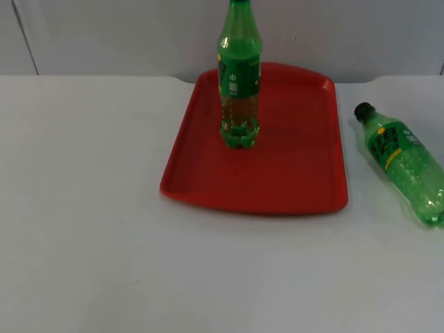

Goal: Place the bottle upright on the tray.

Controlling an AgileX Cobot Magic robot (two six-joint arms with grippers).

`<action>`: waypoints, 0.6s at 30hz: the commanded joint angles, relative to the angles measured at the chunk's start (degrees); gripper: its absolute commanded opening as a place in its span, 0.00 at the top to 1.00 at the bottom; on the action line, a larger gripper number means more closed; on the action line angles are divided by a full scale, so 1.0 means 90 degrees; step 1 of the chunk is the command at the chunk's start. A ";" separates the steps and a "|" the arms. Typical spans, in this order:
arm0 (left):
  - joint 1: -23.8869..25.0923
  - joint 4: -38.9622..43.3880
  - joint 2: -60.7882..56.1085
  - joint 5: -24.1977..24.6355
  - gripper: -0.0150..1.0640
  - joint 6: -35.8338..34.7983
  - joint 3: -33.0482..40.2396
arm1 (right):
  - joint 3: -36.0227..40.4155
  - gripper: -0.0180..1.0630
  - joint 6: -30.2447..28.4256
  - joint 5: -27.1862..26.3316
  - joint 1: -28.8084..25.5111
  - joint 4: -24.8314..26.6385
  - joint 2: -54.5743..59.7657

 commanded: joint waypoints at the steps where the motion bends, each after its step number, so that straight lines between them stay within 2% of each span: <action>1: -0.0016 0.0034 -0.0025 -0.0051 0.01 -0.0047 0.0040 | -0.0302 0.01 -0.0066 0.0224 0.0039 0.0056 0.0264; 9: -0.0016 0.0034 -0.0025 -0.0051 0.01 -0.0047 0.0040 | -0.0978 0.01 -0.0066 0.0344 0.0432 -0.0149 0.1297; 13: -0.0016 0.0034 -0.0025 -0.0051 0.01 -0.0047 0.0040 | -0.1031 0.01 -0.0038 0.0019 0.0771 -0.0417 0.1822; 18: -0.0016 0.0034 -0.0025 -0.0051 0.01 -0.0047 0.0040 | -0.1114 0.01 0.0138 -0.0201 0.0781 -0.0433 0.2336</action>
